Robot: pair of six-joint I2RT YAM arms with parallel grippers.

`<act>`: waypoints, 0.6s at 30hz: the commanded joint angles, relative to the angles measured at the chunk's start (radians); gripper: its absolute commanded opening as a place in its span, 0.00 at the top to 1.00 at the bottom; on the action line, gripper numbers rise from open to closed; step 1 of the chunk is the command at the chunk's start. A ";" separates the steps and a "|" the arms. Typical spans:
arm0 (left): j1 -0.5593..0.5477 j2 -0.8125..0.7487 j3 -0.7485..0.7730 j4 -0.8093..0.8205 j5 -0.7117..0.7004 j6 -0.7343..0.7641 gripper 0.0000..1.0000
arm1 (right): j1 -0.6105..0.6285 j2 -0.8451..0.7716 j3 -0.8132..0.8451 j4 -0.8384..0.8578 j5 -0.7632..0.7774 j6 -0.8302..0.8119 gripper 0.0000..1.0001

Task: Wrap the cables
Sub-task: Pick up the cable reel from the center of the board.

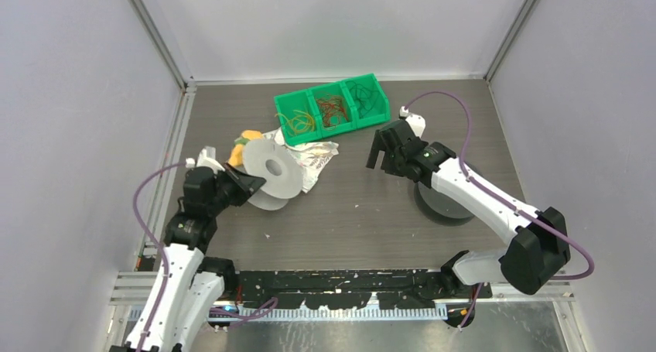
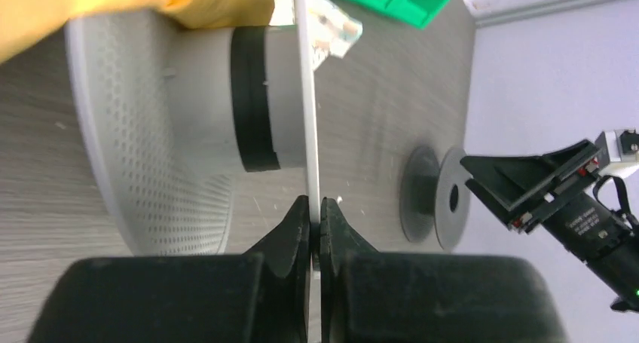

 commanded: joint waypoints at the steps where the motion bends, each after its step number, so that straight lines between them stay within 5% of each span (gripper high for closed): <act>1: 0.003 -0.018 0.228 -0.275 -0.087 0.278 0.99 | 0.005 -0.063 0.009 0.017 0.023 0.016 0.01; 12: -0.115 0.183 0.362 -0.331 0.209 0.445 0.99 | 0.006 -0.140 0.005 0.039 0.137 0.018 0.02; 15: -0.191 0.204 0.350 -0.264 0.266 0.335 0.99 | 0.004 -0.147 0.009 0.029 0.163 0.008 0.01; 18: -0.202 0.190 0.239 0.094 0.391 0.019 0.99 | 0.005 -0.148 0.008 0.027 0.170 0.008 0.02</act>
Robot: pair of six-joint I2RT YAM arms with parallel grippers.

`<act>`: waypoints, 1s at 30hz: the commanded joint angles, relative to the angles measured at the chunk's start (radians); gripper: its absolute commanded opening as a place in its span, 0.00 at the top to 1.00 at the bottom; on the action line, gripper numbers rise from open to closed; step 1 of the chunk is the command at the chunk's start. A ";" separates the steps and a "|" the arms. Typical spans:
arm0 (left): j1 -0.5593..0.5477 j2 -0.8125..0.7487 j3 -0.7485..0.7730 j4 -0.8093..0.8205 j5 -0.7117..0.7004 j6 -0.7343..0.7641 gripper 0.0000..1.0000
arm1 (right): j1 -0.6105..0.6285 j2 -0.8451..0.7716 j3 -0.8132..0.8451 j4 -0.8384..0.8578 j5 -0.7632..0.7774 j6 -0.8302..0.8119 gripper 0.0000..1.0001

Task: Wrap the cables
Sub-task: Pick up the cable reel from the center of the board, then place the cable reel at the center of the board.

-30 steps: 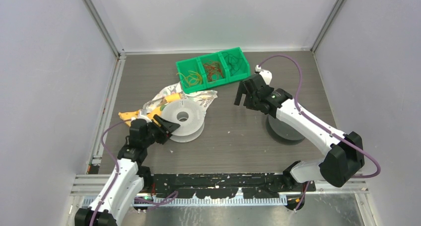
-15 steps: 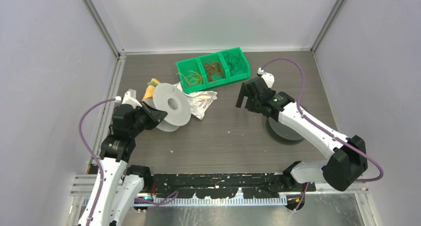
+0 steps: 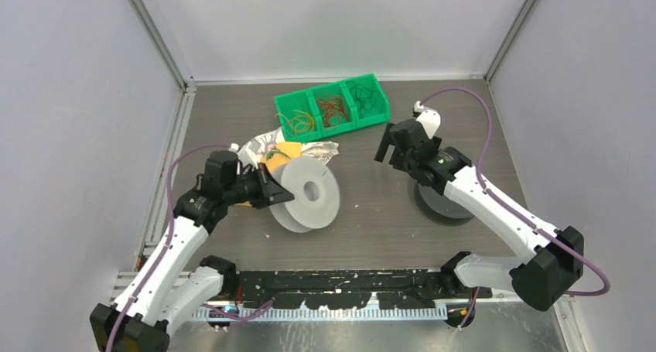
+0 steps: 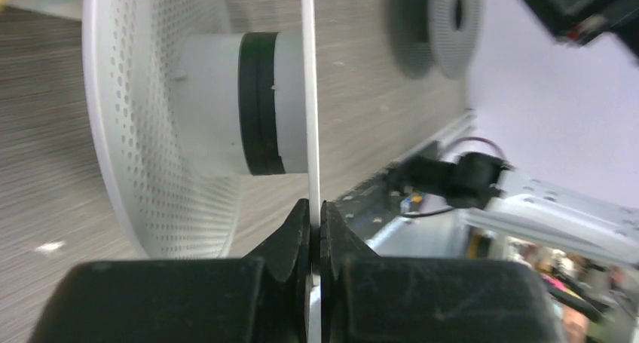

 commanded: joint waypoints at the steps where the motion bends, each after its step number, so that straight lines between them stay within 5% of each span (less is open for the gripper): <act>1: -0.023 -0.039 -0.094 0.535 0.210 -0.398 1.00 | 0.006 -0.025 0.013 0.018 0.059 0.003 0.02; 6: -0.093 0.063 -0.101 0.803 0.131 -0.566 0.99 | 0.005 -0.026 0.023 0.011 0.066 0.004 0.02; 10: -0.257 0.175 0.106 0.575 0.043 -0.216 0.99 | 0.006 -0.053 0.036 -0.009 0.095 -0.013 0.02; 13: -0.376 0.266 0.300 0.290 -0.185 0.117 0.99 | 0.006 -0.082 0.049 -0.033 0.154 -0.038 0.01; 17: -0.489 0.362 0.378 0.190 -0.435 0.381 0.99 | -0.013 -0.132 0.060 -0.082 0.266 -0.058 0.00; 23: -0.637 0.461 0.318 0.351 -0.722 0.567 1.00 | -0.081 -0.249 0.037 -0.105 0.314 -0.067 0.00; 30: -0.683 0.509 0.280 0.401 -0.745 0.594 1.00 | -0.089 -0.316 0.008 -0.095 0.315 -0.066 0.00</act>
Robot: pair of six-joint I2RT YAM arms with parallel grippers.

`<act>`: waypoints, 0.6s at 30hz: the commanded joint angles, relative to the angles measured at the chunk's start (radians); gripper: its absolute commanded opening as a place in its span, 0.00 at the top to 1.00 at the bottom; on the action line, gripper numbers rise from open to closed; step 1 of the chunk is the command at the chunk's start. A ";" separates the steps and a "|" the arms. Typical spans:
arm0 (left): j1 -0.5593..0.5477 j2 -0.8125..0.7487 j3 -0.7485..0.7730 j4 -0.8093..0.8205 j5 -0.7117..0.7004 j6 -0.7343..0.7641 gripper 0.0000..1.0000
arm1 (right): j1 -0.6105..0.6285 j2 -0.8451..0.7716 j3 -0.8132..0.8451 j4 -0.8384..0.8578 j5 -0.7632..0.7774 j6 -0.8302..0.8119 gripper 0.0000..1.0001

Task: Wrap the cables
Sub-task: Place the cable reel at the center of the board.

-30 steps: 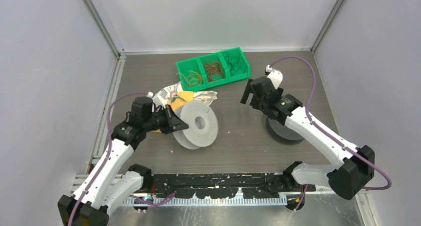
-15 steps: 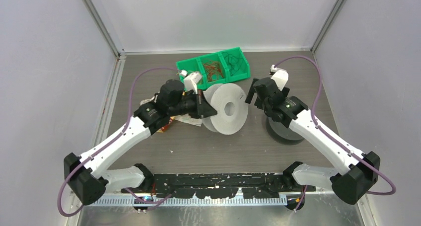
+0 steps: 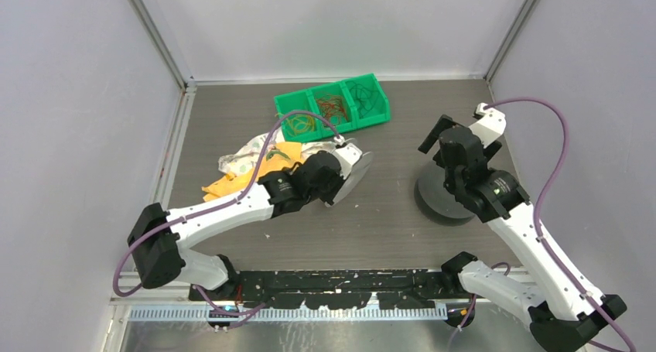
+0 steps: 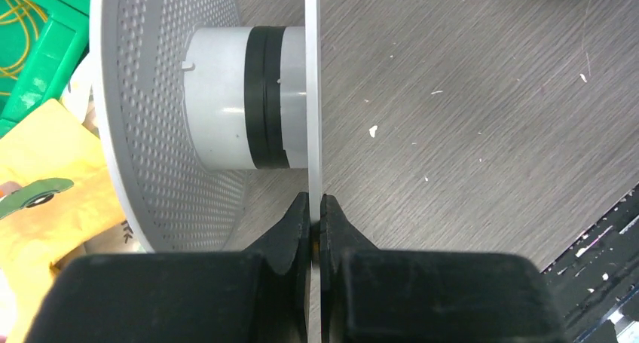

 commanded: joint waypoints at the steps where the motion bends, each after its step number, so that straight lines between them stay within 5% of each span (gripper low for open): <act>1: -0.011 -0.032 0.002 0.110 -0.049 0.064 1.00 | -0.003 -0.002 -0.007 -0.002 0.029 -0.001 0.00; 8: -0.011 -0.001 0.079 -0.004 -0.034 -0.023 0.97 | -0.002 0.064 0.013 -0.007 -0.042 0.025 0.00; 15: -0.010 0.024 0.171 -0.050 0.002 -0.080 0.46 | -0.002 0.112 0.042 -0.022 -0.137 0.056 0.00; 18: 0.002 0.011 0.217 -0.077 0.018 -0.095 0.38 | -0.003 0.127 0.043 -0.029 -0.155 0.067 0.00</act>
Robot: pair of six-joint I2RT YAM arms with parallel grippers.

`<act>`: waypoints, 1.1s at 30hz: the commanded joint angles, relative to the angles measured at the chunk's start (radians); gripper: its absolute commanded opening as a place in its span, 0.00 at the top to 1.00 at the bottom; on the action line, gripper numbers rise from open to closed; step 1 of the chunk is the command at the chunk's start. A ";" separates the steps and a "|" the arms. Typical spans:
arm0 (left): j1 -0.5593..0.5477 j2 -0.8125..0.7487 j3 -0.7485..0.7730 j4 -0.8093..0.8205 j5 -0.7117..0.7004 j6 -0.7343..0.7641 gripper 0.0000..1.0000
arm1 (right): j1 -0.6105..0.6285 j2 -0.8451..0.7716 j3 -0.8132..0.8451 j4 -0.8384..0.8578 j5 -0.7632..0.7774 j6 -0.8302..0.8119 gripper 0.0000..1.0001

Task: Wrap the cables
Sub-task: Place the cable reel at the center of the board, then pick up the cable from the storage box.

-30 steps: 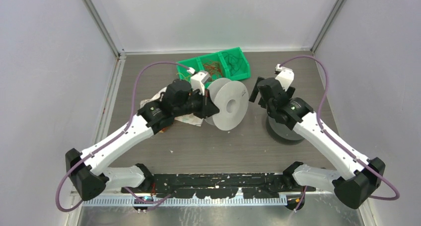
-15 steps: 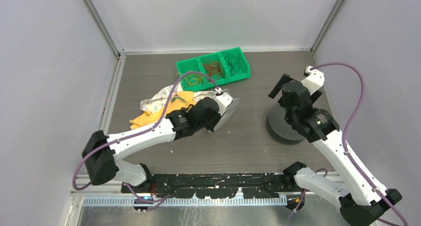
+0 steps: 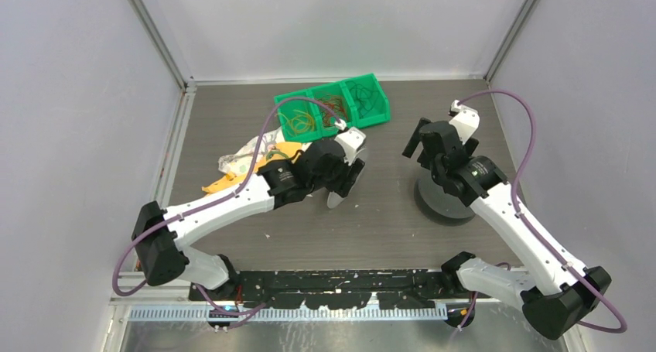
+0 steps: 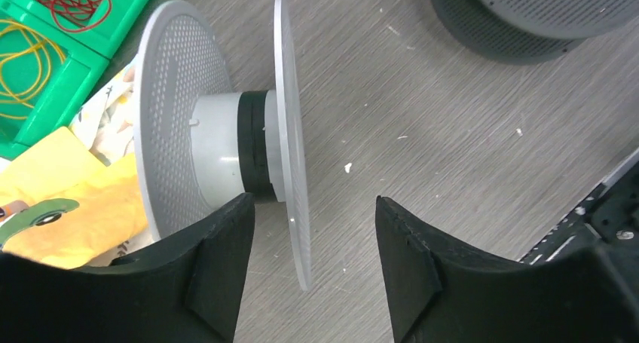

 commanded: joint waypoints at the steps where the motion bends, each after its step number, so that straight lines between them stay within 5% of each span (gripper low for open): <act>1: 0.020 -0.031 0.095 -0.031 0.023 -0.048 0.38 | -0.001 0.014 0.043 -0.003 -0.036 0.039 0.00; 7: 0.200 -0.147 0.100 -0.098 0.040 -0.207 0.37 | -0.001 0.057 0.057 0.004 -0.037 0.028 0.00; 10: 0.272 -0.176 0.057 -0.102 0.055 -0.224 0.21 | 0.000 0.073 0.059 0.020 -0.046 0.032 0.00; 17: 0.278 -0.120 0.039 -0.094 0.058 -0.208 0.18 | 0.000 0.133 0.086 0.056 -0.051 0.000 0.00; 23: 0.280 -0.081 0.066 -0.094 0.049 -0.180 0.19 | -0.044 0.392 0.304 0.072 -0.071 -0.140 0.00; 29: 0.335 -0.093 0.090 -0.149 0.077 -0.198 0.19 | -0.160 0.710 0.574 0.108 -0.242 -0.112 0.34; 33: 0.449 -0.147 0.062 -0.152 0.204 -0.224 0.19 | -0.190 0.923 0.769 0.109 -0.303 -0.062 0.36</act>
